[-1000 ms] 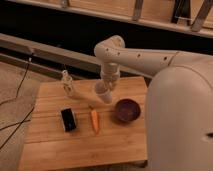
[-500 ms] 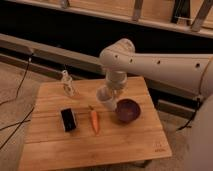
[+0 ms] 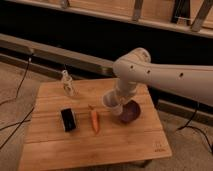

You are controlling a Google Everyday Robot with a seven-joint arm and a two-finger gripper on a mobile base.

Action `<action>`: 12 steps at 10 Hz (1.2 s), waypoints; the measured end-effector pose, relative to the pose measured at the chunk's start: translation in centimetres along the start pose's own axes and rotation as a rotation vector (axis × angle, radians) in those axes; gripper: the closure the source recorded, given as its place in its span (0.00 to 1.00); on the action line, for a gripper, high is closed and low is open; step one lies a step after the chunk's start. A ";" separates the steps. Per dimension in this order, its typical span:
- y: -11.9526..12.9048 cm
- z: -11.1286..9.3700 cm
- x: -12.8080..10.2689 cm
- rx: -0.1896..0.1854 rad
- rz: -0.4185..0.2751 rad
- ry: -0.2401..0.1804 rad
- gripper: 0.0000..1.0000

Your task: Place the ceramic cup in the ceramic bowl

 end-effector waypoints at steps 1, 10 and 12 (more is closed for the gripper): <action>-0.8 1.1 -0.4 -0.021 0.016 -0.003 1.00; -5.4 6.0 -3.9 -0.123 0.139 -0.006 1.00; -6.6 6.9 -2.9 -0.133 0.171 0.019 1.00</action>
